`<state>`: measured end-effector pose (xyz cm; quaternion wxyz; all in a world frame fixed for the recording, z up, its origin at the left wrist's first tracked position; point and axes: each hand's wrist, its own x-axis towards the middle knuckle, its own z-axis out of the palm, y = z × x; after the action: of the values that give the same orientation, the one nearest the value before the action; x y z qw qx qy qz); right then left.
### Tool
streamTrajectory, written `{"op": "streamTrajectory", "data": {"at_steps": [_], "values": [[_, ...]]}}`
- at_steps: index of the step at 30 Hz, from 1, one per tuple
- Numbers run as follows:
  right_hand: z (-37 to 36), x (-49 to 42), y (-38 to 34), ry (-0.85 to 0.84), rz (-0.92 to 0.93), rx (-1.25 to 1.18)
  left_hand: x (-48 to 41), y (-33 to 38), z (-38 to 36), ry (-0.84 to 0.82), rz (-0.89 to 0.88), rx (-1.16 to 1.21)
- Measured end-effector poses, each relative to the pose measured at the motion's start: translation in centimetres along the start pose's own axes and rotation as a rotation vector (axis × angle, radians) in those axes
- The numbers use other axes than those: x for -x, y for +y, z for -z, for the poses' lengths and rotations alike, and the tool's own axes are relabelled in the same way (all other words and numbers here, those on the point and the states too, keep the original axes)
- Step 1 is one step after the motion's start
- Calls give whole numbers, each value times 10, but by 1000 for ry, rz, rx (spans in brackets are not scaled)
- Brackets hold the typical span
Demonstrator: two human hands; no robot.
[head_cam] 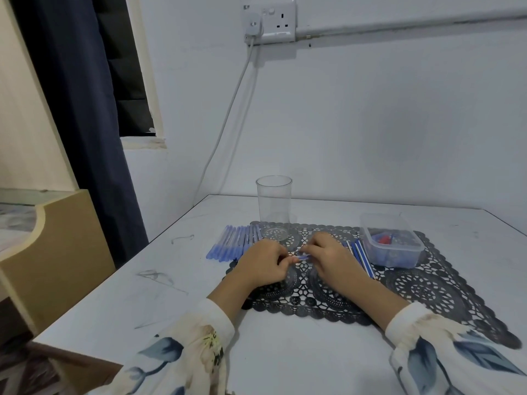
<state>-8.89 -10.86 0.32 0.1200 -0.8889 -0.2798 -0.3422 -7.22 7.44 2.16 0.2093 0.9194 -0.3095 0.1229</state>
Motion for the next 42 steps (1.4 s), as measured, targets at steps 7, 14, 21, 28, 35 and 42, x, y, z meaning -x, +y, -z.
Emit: {"op": "streamTrajectory", "data": {"at_steps": [7,14,21,28,35,42], "values": [[1,3,-4,-22,31,28,-3,-8,-2,19,-20,-89],[1,0,1,21,22,16,-5,-12,-1,66,-20,-146],[4,1,-2,83,-16,5,-6,-13,-3,79,-2,-107],[5,0,-1,103,2,3,-2,-12,-3,67,3,-83],[6,1,-1,107,2,-18,-5,-13,-4,137,-19,-119],[3,0,2,103,7,-19,-4,-12,-4,109,-14,-94]]}}
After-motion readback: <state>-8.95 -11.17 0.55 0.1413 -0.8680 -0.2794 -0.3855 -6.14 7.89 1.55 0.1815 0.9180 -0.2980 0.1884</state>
